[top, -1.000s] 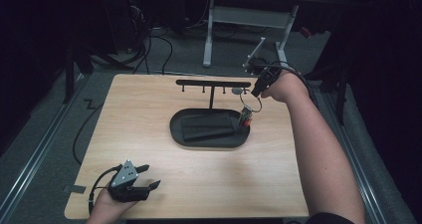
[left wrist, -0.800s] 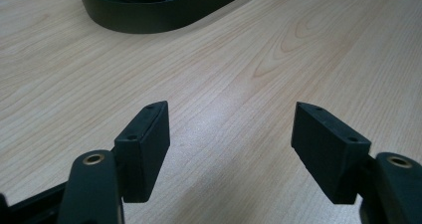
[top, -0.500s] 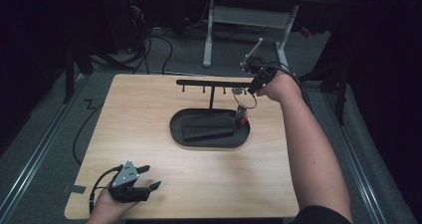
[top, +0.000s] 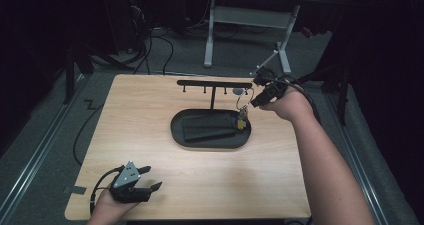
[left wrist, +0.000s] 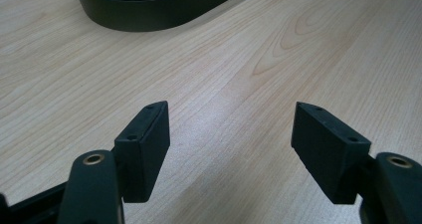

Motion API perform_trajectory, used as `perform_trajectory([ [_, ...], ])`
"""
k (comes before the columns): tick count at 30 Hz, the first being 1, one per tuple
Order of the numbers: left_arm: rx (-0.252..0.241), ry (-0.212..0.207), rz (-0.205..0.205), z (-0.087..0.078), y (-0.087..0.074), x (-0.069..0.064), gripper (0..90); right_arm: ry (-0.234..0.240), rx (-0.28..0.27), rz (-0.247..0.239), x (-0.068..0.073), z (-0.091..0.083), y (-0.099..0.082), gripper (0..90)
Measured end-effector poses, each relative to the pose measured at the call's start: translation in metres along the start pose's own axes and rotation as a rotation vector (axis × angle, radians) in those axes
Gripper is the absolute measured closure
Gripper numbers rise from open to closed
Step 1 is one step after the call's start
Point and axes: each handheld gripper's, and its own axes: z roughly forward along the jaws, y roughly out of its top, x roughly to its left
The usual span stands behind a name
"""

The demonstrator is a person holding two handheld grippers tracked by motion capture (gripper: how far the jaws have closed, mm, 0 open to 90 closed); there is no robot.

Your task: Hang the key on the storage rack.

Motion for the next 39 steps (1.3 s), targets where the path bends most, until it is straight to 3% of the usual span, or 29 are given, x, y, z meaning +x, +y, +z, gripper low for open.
perform_trajectory([
  [1, 0.0, 0.001, 0.001, 0.0, 0.0, 0.0, 32.1, -0.003, -0.008, 0.023, 0.002, -0.001, -0.006, 55.2],
  [12, 0.013, -0.005, 0.002, 0.005, 0.002, -0.001, 32.0, -0.043, -0.173, 0.053, 0.026, 0.001, -0.072, 31.9],
  [17, 0.018, -0.006, 0.0, 0.007, 0.002, 0.0, 32.0, -0.079, -0.228, 0.04, 0.039, 0.009, -0.096, 30.5],
  [18, 0.02, -0.007, -0.001, 0.007, 0.001, 0.0, 32.0, -0.093, -0.245, 0.057, 0.045, 0.014, -0.109, 29.6],
  [27, 0.023, -0.006, -0.007, 0.007, 0.001, -0.001, 32.0, -0.072, -0.34, 0.103, 0.063, 0.036, -0.154, 28.5],
  [39, 0.025, -0.014, 0.006, 0.009, -0.001, -0.005, 31.8, -0.053, -0.443, 0.114, 0.09, 0.071, -0.205, 28.3],
])
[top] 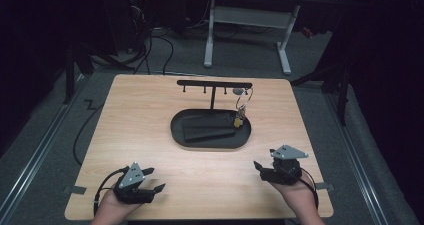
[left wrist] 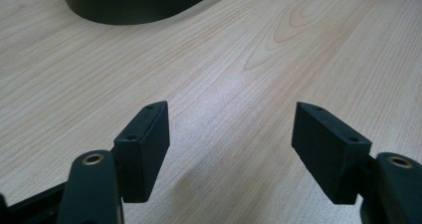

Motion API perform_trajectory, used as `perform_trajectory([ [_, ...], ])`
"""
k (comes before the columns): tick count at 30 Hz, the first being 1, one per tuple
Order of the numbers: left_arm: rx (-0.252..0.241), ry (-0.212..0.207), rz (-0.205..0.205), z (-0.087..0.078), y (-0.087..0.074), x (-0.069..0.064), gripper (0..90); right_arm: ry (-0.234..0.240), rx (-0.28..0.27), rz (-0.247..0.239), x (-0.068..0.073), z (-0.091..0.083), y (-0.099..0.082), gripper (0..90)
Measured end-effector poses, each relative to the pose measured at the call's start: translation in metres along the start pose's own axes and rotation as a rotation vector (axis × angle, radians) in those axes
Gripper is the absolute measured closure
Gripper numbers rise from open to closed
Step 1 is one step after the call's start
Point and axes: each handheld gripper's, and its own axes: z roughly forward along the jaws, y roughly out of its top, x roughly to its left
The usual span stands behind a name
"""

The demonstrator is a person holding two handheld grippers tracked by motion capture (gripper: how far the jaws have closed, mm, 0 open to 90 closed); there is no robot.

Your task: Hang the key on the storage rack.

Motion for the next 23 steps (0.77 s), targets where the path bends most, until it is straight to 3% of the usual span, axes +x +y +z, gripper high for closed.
perform_trajectory([
  [1, -0.005, -0.001, -0.007, 0.0, -0.001, 0.0, 31.8, -0.009, -0.004, 0.003, 0.006, 0.003, -0.015, 27.6],
  [5, -0.009, 0.002, -0.012, -0.001, -0.002, -0.001, 31.8, -0.005, -0.024, 0.021, 0.015, 0.007, -0.041, 25.4],
  [7, -0.01, 0.002, -0.014, 0.0, -0.002, -0.002, 31.8, -0.026, -0.054, 0.04, 0.019, 0.005, -0.058, 25.7],
  [8, -0.01, 0.004, -0.018, 0.0, -0.002, -0.002, 31.8, -0.026, -0.054, 0.04, 0.019, 0.005, -0.058, 25.7],
  [9, -0.009, 0.003, -0.019, 0.0, -0.001, -0.003, 31.8, -0.055, -0.102, 0.07, 0.023, 0.0, -0.071, 29.2],
  [10, -0.012, 0.0, -0.017, 0.0, 0.0, -0.004, 31.7, -0.048, -0.108, 0.072, 0.024, -0.005, -0.074, 27.1],
  [11, -0.013, 0.0, -0.007, 0.001, 0.0, -0.006, 31.6, -0.051, -0.156, 0.085, 0.022, -0.016, -0.073, 27.2],
  [13, -0.011, 0.0, -0.003, 0.001, 0.001, -0.007, 31.6, -0.058, -0.178, 0.126, 0.019, -0.019, -0.076, 27.8],
  [15, -0.011, 0.002, -0.008, 0.001, 0.001, -0.006, 31.4, -0.042, -0.163, 0.156, 0.015, -0.016, -0.079, 27.4],
  [23, -0.012, 0.02, -0.023, -0.004, 0.0, -0.002, 31.6, -0.033, -0.13, 0.165, 0.015, -0.006, -0.079, 27.5],
])
